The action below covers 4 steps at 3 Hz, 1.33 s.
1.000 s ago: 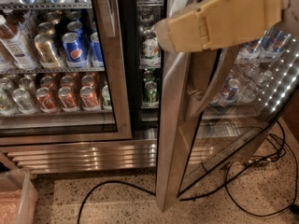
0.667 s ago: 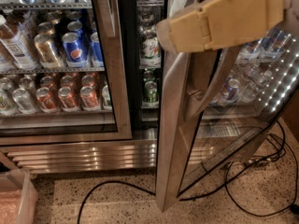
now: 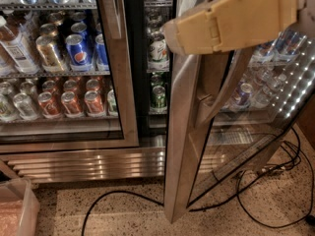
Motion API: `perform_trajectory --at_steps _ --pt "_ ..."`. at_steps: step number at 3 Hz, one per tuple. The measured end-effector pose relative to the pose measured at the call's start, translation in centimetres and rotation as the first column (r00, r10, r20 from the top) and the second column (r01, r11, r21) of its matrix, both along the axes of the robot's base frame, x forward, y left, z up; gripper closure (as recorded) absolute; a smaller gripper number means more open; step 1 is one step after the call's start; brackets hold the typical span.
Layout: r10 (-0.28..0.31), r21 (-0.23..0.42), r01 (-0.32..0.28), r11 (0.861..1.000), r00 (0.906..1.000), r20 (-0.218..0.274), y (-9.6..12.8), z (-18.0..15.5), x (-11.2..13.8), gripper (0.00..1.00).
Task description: Open right fridge door
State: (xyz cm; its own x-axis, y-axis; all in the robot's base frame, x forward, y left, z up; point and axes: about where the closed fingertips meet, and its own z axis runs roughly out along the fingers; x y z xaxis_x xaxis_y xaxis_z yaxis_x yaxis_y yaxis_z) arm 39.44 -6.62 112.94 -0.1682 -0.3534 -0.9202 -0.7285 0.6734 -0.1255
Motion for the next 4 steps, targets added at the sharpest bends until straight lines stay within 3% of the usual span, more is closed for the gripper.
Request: perform_trajectory --at_steps 4 --pt "0.015 0.001 -0.015 1.0 0.9999 -0.004 0.24 0.48 -0.14 0.0"
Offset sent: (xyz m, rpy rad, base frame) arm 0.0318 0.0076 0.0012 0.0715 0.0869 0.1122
